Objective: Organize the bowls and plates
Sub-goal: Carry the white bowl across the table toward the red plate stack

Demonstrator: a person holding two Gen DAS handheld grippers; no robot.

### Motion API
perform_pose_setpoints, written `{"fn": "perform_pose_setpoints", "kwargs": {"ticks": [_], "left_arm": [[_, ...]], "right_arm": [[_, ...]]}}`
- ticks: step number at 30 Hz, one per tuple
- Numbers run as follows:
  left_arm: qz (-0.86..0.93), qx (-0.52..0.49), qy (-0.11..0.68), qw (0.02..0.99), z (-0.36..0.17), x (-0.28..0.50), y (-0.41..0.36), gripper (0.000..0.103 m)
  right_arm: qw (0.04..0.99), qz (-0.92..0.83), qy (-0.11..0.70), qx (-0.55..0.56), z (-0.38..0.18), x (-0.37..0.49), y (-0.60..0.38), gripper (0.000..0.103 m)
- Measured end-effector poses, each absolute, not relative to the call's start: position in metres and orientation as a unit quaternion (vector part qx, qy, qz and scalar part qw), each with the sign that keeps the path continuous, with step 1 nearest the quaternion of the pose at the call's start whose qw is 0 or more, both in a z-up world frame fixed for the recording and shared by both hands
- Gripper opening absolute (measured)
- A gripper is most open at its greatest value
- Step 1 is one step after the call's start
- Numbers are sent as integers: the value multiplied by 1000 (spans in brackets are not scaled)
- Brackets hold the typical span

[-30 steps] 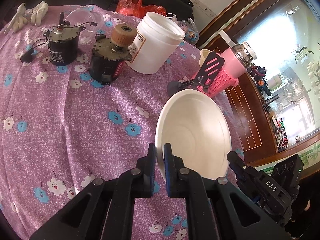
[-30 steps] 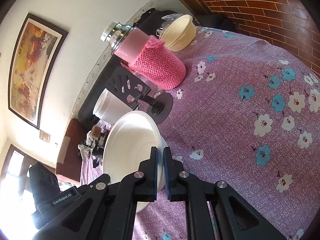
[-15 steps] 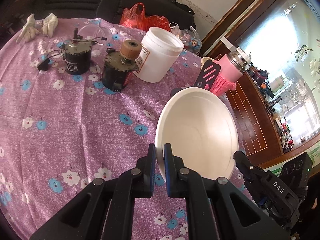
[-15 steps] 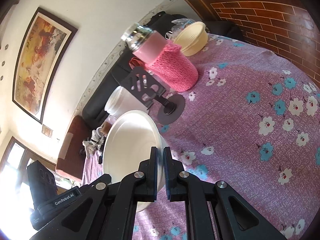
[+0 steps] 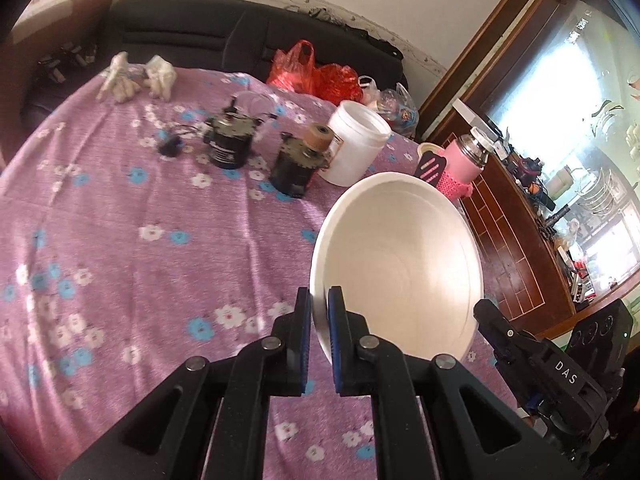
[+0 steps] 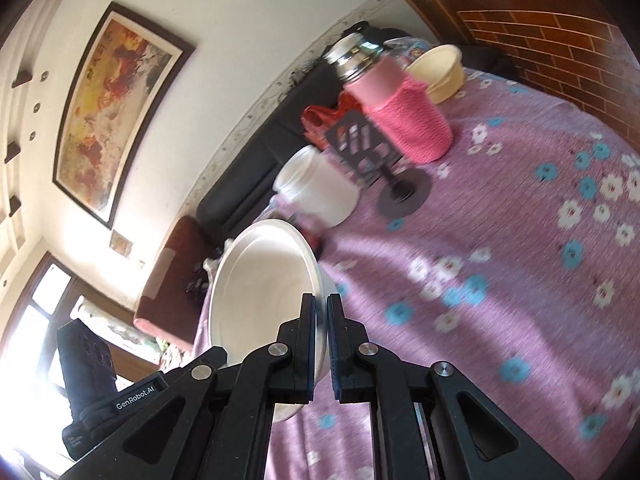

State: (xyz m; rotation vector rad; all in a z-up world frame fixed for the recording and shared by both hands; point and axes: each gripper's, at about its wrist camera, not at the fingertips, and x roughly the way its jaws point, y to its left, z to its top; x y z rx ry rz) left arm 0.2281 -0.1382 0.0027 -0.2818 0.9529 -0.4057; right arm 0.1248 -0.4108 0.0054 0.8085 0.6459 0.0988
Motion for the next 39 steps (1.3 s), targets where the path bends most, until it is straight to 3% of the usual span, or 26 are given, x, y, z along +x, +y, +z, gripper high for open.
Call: {"fn": "perform_pose_setpoints", "kwargs": {"ticks": [24, 39], "left_arm": [[-56, -150, 352, 922, 67, 77, 59, 9], [27, -176, 328, 928, 71, 4, 157, 9]], "right_arm": [[873, 191, 315, 319, 54, 71, -206, 7], [863, 269, 333, 269, 62, 41, -90, 7]]}}
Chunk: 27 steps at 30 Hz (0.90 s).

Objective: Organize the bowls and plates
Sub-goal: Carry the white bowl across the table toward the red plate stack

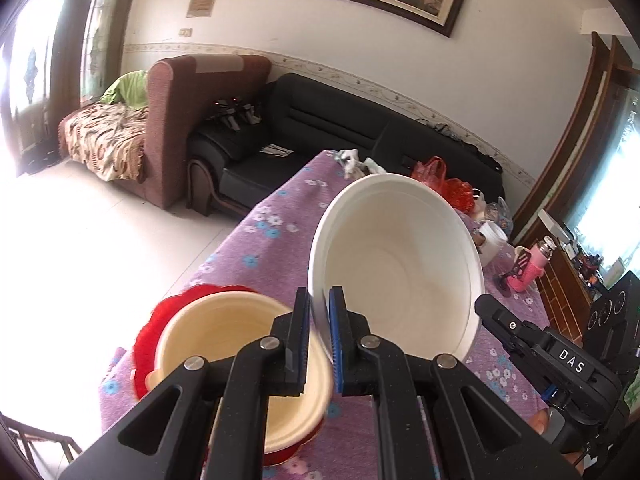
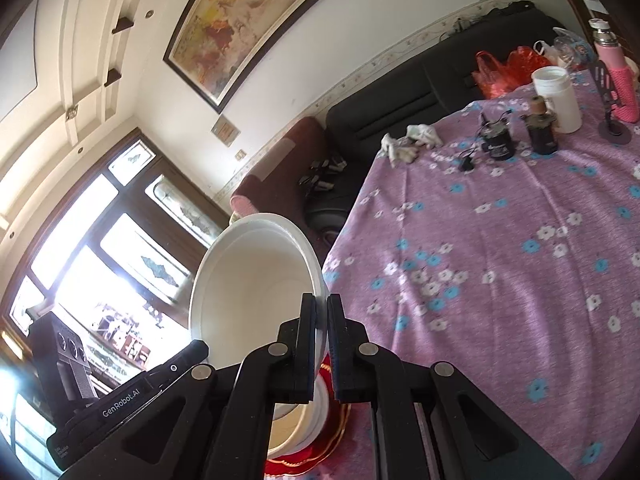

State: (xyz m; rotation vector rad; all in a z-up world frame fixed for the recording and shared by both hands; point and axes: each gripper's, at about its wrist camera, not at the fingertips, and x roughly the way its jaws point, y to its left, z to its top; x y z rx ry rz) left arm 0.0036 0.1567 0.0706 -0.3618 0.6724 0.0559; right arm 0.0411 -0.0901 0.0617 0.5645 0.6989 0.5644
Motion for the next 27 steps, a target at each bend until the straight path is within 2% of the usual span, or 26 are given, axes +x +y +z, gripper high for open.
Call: {"fn": "perform_pose_setpoints", "kwargs": {"ticks": [9, 27], "left_arm": [[61, -189, 332, 922, 55, -27, 195, 9], [81, -197, 350, 912, 29, -45, 218, 9]], "right_arm": [[853, 294, 354, 244, 49, 26, -48, 7], [845, 302, 377, 228, 27, 13, -17, 7]]}}
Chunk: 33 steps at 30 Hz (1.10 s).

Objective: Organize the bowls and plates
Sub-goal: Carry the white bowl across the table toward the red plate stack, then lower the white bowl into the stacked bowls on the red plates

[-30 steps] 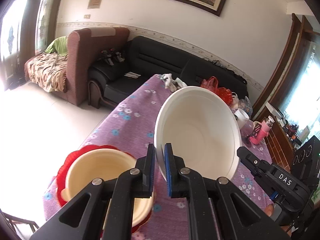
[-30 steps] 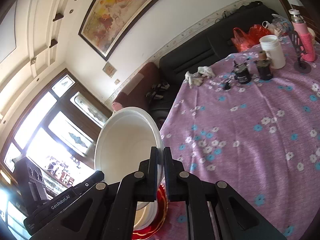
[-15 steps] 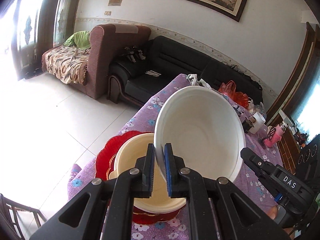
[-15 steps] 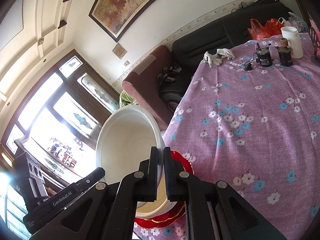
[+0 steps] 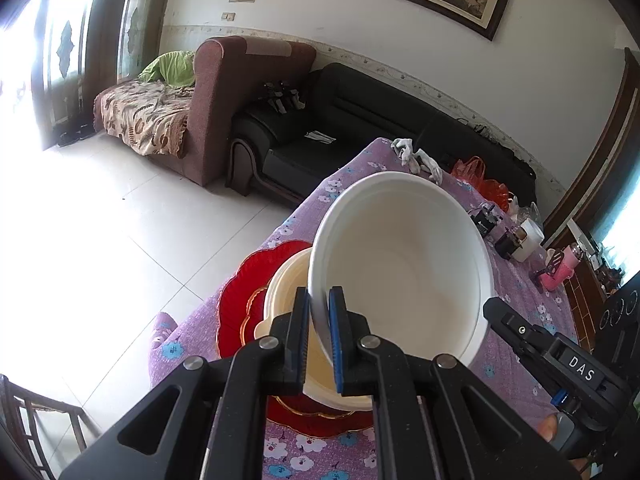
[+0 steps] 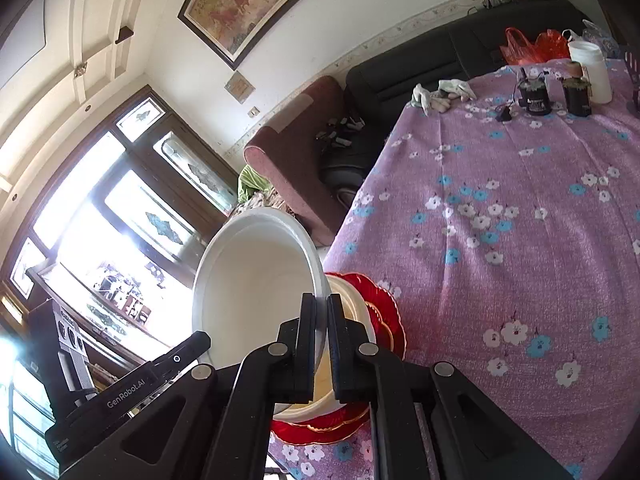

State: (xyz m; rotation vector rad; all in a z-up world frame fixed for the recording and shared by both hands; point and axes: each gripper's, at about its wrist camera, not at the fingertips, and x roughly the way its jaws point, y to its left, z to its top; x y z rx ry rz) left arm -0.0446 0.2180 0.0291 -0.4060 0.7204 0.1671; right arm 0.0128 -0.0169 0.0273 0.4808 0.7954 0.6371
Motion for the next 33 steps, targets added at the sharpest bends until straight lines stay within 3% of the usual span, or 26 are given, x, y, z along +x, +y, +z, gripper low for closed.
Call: {"fn": "perform_pose_setpoints", "kwargs": {"ticks": [33], "left_arm": [[75, -221, 388, 892, 4, -43, 232, 9]], "right_arm": [[828, 301, 414, 231, 0, 23, -6, 9]]}}
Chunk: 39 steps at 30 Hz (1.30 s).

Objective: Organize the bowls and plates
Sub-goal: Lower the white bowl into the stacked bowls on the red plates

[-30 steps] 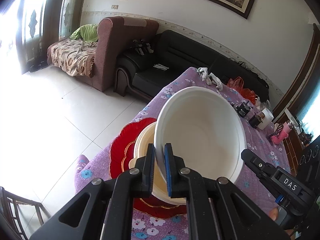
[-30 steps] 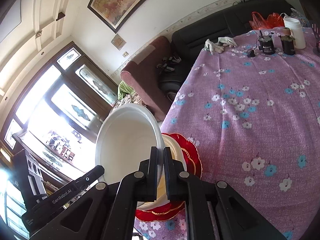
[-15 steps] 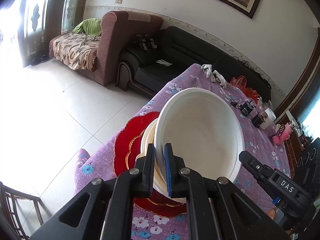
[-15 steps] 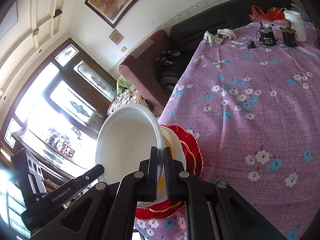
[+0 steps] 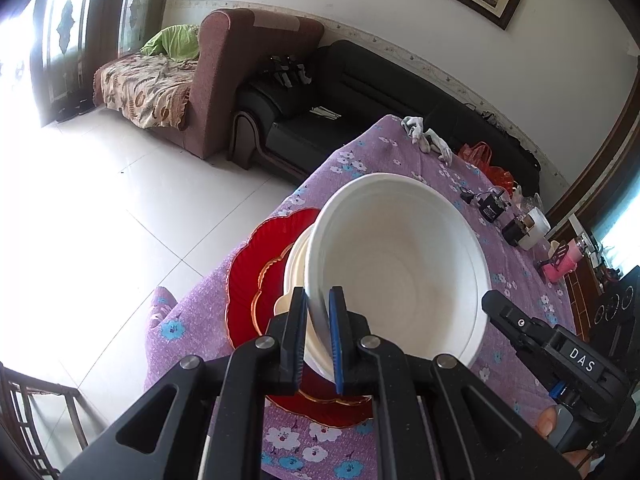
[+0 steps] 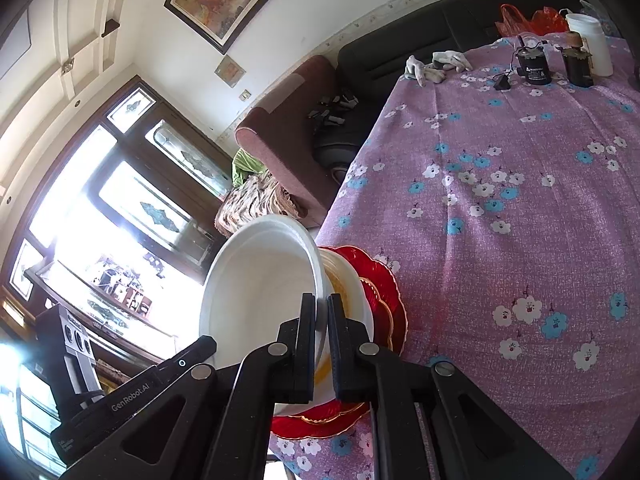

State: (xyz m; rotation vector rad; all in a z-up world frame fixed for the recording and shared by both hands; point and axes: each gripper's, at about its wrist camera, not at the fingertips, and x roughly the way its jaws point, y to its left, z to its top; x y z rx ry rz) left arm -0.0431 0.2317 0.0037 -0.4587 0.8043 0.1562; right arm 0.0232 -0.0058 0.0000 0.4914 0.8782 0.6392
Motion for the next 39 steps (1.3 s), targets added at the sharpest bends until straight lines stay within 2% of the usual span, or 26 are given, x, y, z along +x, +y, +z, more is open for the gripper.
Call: {"fn": "perform_pose_setpoints", "kwargs": {"ticks": [26, 30, 33, 39], "left_arm": [[81, -196, 411, 887, -5, -39, 229, 11], [98, -176, 408, 890, -2, -39, 226, 11], [139, -119, 399, 898, 4, -39, 216, 11], [142, -96, 397, 902, 8, -37, 206, 13]], "right_arm": [[821, 291, 433, 232, -15, 37, -7, 10], [823, 288, 426, 242, -14, 37, -15, 10], [827, 281, 420, 246, -13, 37, -24, 10], [824, 272, 421, 264, -18, 41, -40, 10]]}}
